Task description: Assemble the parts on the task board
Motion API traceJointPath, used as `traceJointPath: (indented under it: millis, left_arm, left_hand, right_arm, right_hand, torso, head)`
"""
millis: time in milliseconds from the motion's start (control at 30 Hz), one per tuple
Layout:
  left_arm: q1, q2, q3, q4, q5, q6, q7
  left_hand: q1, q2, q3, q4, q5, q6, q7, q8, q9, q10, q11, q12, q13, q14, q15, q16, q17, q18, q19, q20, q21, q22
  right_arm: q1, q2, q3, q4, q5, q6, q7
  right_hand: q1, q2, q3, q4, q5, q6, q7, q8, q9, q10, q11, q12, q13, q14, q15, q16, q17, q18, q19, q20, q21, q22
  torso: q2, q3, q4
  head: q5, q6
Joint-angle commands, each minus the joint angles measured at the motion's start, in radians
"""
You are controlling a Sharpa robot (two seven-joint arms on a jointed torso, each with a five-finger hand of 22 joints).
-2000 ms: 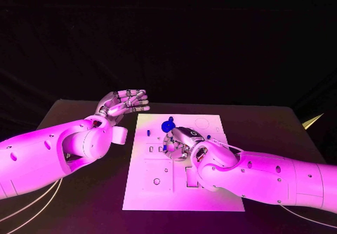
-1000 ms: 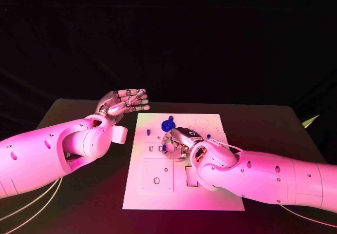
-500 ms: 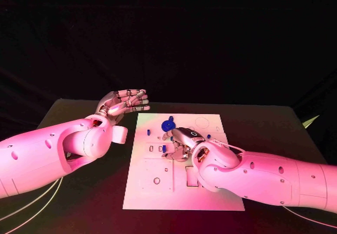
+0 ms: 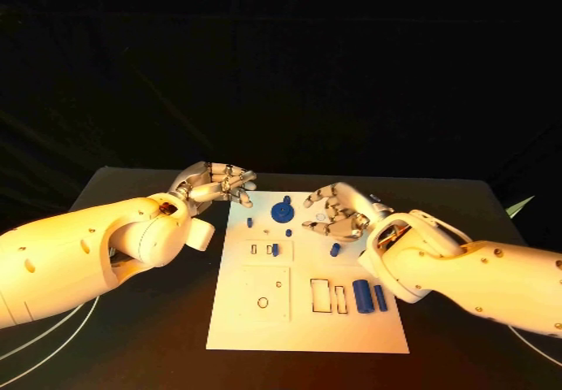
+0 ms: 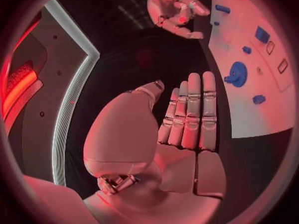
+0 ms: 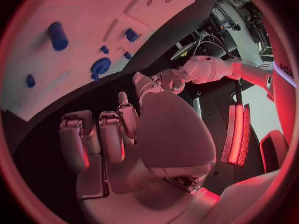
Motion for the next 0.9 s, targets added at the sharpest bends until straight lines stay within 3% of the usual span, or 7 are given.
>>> traceJointPath:
  millis: [33,167,200,233,300,467,900]
  left_arm:
    - [0.005,0.006,0.001,0.002,-0.247,0.101,-0.226]
    - [0.015,0.029,0.001,-0.007,-0.389,0.154,-0.404]
    - [0.018,0.036,0.001,-0.011,-0.424,0.169,-0.446]
    - [0.020,0.044,0.001,-0.015,-0.458,0.187,-0.483]
    - [0.024,0.058,0.001,-0.023,-0.513,0.217,-0.537]
    - [0.032,0.098,0.000,-0.048,-0.662,0.304,-0.654]
    - [0.074,0.204,-0.031,-0.136,-0.798,0.430,-0.737]
  left_hand:
    - [-0.032,-0.003,-0.012,0.012,-0.003,-0.002,-0.036,0.103,0.083,0.016,-0.037,0.152,0.124,0.004,-0.037,0.237,0.166,0.008,0.002,-0.029,0.163,0.107]
    - [-0.113,0.023,-0.036,0.047,-0.003,-0.055,-0.036,0.185,0.163,-0.035,-0.044,0.331,0.279,0.087,-0.039,0.512,0.410,-0.011,0.028,-0.038,0.407,0.357]
    - [-0.142,0.036,-0.049,0.045,0.000,-0.096,-0.036,0.231,0.203,-0.094,-0.043,0.421,0.355,0.144,-0.040,0.626,0.529,-0.026,0.060,-0.039,0.513,0.479]
    - [-0.201,0.052,-0.073,0.050,0.002,-0.129,-0.038,0.277,0.237,-0.117,-0.046,0.522,0.427,0.287,-0.043,0.818,0.775,-0.066,0.210,-0.040,0.681,0.739]
    - [-0.227,0.069,-0.089,0.048,0.001,-0.152,-0.044,0.341,0.279,-0.150,-0.047,0.623,0.495,0.314,-0.046,0.865,0.842,-0.077,0.239,-0.043,0.739,0.825]
    - [-0.241,0.066,-0.114,0.050,0.000,-0.156,-0.058,0.405,0.317,-0.098,-0.059,0.770,0.635,0.354,-0.056,0.914,0.921,-0.093,0.286,-0.050,0.795,0.921]
    - [-0.291,0.077,-0.156,0.052,-0.001,-0.139,-0.075,0.454,0.352,-0.044,-0.074,0.853,0.724,0.369,-0.069,0.930,0.951,-0.099,0.304,-0.059,0.816,0.959]
  right_arm:
    - [0.031,-0.046,0.001,0.012,0.227,-0.003,0.067]
    - [0.058,-0.102,0.001,0.014,0.289,0.025,0.063]
    - [0.061,-0.112,0.001,0.012,0.297,0.030,0.063]
    - [0.064,-0.119,0.001,0.010,0.303,0.034,0.063]
    - [0.067,-0.128,0.001,0.007,0.311,0.039,0.062]
    - [0.071,-0.142,0.001,-0.003,0.311,0.041,0.042]
    - [0.073,-0.140,0.000,-0.027,0.307,0.038,0.010]
  right_hand:
    - [-0.003,0.010,0.006,0.003,-0.007,0.008,0.001,0.007,0.002,0.007,-0.005,0.003,0.045,0.091,-0.008,-0.004,0.208,-0.013,0.101,-0.007,0.000,0.259]
    - [-0.009,0.007,0.007,0.007,-0.011,0.007,0.000,0.012,0.003,0.008,-0.005,0.005,0.046,0.091,-0.009,-0.004,0.208,-0.013,0.101,-0.008,0.000,0.259]
    - [-0.009,0.007,0.007,0.007,-0.011,0.007,0.000,0.012,0.003,0.008,-0.005,0.005,0.046,0.091,-0.009,-0.004,0.208,-0.013,0.101,-0.008,0.000,0.259]
    - [-0.009,0.007,0.007,0.007,-0.011,0.007,0.000,0.012,0.003,0.008,-0.005,0.005,0.046,0.091,-0.009,-0.004,0.208,-0.013,0.101,-0.008,0.000,0.259]
    - [-0.011,0.007,0.007,0.008,-0.012,0.007,0.000,0.014,0.003,0.008,-0.006,0.005,0.045,0.091,-0.009,-0.004,0.208,-0.013,0.102,-0.009,0.001,0.260]
    - [-0.002,0.002,0.018,0.002,0.006,0.000,-0.001,0.021,0.003,0.009,-0.007,0.007,0.046,0.091,-0.011,-0.003,0.210,-0.014,0.103,-0.011,0.002,0.261]
    - [-0.005,-0.004,0.020,0.003,0.008,-0.007,0.000,0.023,0.002,0.009,-0.007,0.006,0.044,0.091,-0.011,-0.003,0.210,-0.014,0.103,-0.011,0.002,0.261]
  torso:
    - [-0.010,0.0011,-0.0020]
    - [-0.018,0.0037,-0.0045]
    - [-0.019,0.0048,-0.0048]
    - [-0.020,0.0069,-0.0051]
    - [-0.020,0.0089,-0.0059]
    - [-0.024,0.0127,-0.0074]
    - [-0.026,0.0148,-0.0087]
  head:
    - [0.000,-0.005]
    - [0.008,-0.003]
    - [0.009,-0.003]
    - [0.010,-0.002]
    - [0.012,-0.002]
    - [0.014,-0.004]
    - [0.027,-0.008]
